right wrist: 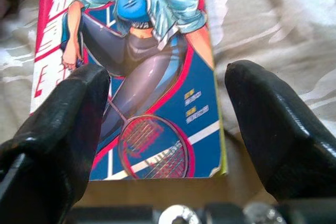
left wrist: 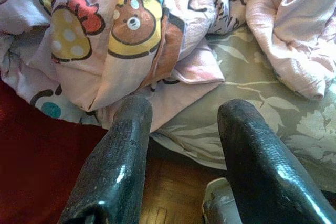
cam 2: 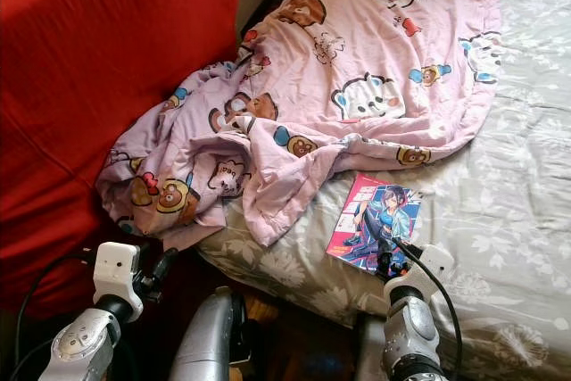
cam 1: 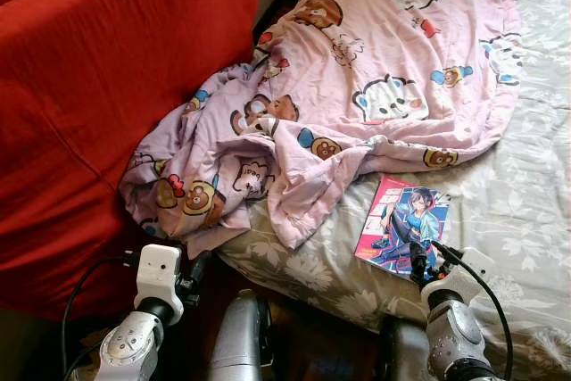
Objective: Clean up the room
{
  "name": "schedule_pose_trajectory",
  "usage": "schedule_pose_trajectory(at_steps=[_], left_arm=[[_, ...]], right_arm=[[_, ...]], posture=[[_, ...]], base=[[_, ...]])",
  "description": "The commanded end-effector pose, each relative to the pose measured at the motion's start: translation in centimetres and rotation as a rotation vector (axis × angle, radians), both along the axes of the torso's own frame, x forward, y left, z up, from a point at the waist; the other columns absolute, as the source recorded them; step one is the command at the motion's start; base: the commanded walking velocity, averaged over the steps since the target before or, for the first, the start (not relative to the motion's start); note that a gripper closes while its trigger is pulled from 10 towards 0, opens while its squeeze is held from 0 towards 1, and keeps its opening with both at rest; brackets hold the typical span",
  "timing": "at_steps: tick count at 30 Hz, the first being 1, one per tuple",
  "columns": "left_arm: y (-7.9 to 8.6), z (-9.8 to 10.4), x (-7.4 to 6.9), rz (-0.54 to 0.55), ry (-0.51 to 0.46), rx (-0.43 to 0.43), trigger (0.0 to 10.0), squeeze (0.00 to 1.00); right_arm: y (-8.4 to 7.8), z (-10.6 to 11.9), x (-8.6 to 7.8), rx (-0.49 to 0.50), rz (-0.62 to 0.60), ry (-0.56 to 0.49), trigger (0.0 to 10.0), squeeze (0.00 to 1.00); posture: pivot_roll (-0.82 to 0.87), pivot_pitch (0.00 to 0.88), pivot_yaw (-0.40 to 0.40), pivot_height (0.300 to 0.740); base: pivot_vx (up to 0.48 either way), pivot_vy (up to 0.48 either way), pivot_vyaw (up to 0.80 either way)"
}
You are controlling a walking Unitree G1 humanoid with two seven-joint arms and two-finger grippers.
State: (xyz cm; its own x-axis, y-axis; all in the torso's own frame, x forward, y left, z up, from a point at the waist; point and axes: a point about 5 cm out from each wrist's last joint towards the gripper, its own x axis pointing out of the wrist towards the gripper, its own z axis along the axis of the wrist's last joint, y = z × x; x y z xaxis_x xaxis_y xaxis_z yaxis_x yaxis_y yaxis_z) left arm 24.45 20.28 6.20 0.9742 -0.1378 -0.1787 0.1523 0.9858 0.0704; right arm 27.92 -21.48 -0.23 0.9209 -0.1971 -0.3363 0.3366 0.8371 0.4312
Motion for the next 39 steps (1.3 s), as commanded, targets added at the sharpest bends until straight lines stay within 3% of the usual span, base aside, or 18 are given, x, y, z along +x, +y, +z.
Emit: schedule_pose_trajectory(at_steps=[1, 10, 25, 39], left_arm=[[0.6, 0.2, -0.2, 0.010, 0.004, 0.009, 10.0, 0.00], [0.8, 0.4, -0.1, 0.004, 0.003, 0.016, 10.0, 0.00], [1.2, 0.7, 0.0, -0.009, 0.009, 0.030, 10.0, 0.00], [1.0, 0.8, -0.4, -0.028, 0.019, 0.038, 10.0, 0.00]], right_arm=[[0.1, -0.9, -0.8, 0.051, -0.016, 0.031, 10.0, 0.00], [-0.9, -1.3, -1.4, 0.125, -0.092, 0.026, 10.0, 0.00], [-0.8, -1.7, -2.0, 0.234, -0.107, -0.010, 10.0, 0.00], [-0.9, -3.9, -4.7, 0.371, -0.174, 0.057, 10.0, 0.00]], posture=[[0.11, 0.251, 0.160, 0.625], [0.12, 0.251, 0.169, 0.625], [0.13, 0.256, 0.189, 0.625], [0.15, 0.276, 0.205, 0.625]], base=[[0.000, 0.000, 0.00], [0.000, 0.000, 0.00], [0.000, 0.000, 0.00], [0.000, 0.000, 0.00]])
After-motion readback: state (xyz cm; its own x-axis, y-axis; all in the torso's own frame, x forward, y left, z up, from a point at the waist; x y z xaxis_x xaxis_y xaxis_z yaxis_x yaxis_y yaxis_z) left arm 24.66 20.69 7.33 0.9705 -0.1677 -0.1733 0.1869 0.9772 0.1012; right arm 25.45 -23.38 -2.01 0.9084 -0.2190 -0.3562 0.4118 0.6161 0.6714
